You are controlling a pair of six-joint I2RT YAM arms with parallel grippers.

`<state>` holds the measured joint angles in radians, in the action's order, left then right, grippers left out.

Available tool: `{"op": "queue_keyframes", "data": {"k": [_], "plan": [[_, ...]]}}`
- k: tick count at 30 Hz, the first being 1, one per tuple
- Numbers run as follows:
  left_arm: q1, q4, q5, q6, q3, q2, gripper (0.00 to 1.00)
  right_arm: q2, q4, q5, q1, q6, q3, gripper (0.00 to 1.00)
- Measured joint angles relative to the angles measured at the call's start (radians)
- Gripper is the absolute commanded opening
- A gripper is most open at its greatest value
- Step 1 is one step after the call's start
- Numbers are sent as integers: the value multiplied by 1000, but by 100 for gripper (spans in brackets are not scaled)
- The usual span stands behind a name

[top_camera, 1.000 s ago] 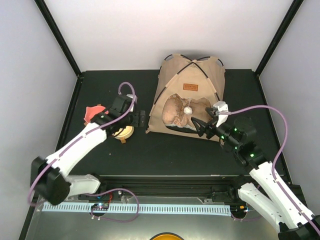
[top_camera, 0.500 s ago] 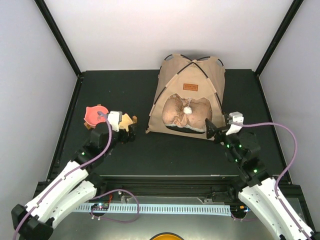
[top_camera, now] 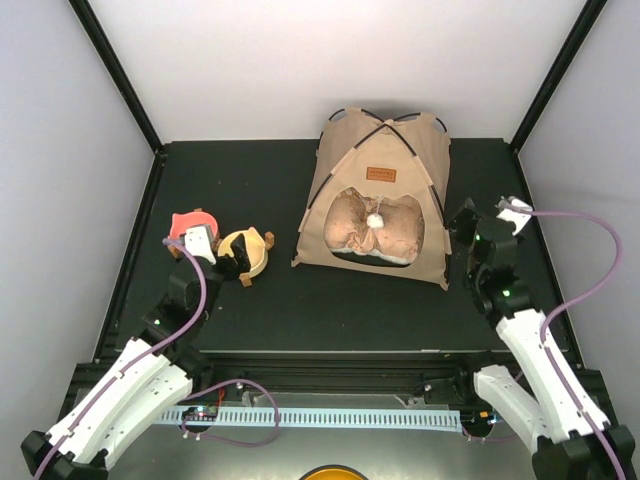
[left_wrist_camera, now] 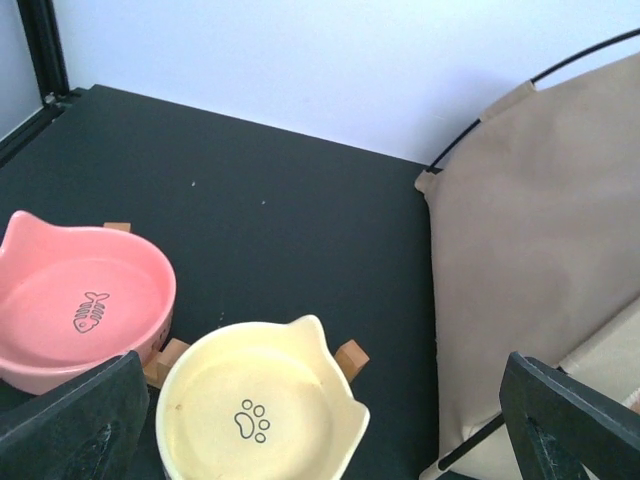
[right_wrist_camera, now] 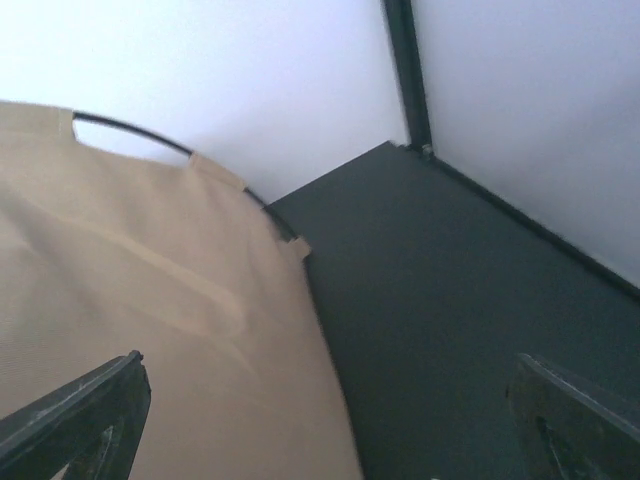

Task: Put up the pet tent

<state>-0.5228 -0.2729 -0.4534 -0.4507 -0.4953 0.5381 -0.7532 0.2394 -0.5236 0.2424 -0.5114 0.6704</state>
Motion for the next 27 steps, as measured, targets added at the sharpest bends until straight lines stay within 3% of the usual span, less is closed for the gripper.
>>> {"op": "queue_keyframes", "data": {"k": [5,8,11,14,21,27], "plan": [[29,-7,-7,-37,3,0,99,-272,-96,167,19,-26,81,100],[46,-7,-6,-40,10,-1,99,-502,-106,225,175,37,246,100],[61,-4,2,-29,10,1,99,-579,-150,273,354,127,337,100],[77,0,16,1,9,13,99,-468,-206,315,351,217,286,100],[85,44,22,64,5,51,99,-118,-349,205,2,249,48,100],[85,158,142,192,5,86,99,-27,-600,260,-11,399,-277,100]]}}
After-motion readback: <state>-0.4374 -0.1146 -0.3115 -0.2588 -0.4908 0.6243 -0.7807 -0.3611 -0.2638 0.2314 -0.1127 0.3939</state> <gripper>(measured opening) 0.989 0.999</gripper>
